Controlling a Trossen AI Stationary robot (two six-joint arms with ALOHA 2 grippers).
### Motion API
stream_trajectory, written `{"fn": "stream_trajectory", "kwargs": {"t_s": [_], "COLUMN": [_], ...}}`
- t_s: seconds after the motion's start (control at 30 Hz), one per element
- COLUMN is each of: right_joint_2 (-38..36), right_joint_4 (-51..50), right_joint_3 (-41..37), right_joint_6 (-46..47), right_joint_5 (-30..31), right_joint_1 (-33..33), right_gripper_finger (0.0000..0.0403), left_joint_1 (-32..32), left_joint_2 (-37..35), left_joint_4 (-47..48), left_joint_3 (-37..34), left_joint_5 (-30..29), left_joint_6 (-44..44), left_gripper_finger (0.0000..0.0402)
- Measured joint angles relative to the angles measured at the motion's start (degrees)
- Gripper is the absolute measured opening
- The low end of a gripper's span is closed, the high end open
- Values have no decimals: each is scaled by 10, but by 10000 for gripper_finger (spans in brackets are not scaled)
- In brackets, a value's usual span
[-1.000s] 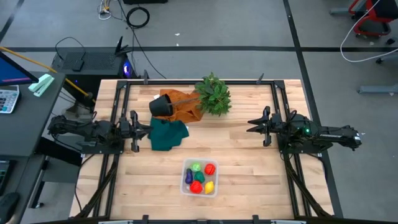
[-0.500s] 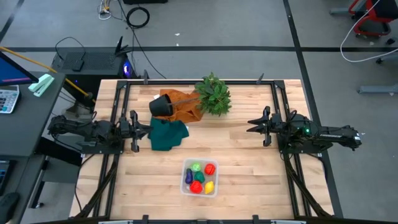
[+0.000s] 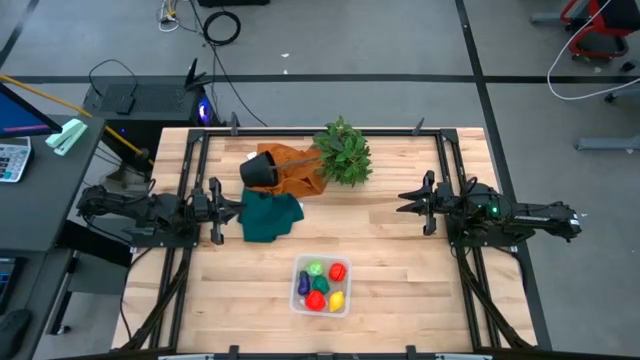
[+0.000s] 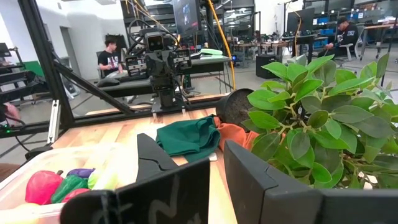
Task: Pick and placing Produce into tupperware
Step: Return to Home Position
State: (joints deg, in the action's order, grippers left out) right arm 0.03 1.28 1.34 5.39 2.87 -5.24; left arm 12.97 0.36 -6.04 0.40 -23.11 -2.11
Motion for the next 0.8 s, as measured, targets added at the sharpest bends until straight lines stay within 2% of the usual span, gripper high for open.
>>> {"fn": "stream_trajectory", "kwargs": {"t_s": [0.4, 0.8], "right_joint_2": [0, 0], "right_joint_4": [0, 0], "right_joint_3": [0, 0], "right_joint_6": [0, 0], "right_joint_5": [0, 0], "right_joint_1": [0, 0], "right_gripper_finger": [0, 0], "left_joint_1": [0, 0], "left_joint_2": [0, 0], "left_joint_4": [0, 0], "left_joint_3": [0, 0], "left_joint_5": [0, 0], "left_joint_6": [0, 0], "left_gripper_finger": [40, 28]}}
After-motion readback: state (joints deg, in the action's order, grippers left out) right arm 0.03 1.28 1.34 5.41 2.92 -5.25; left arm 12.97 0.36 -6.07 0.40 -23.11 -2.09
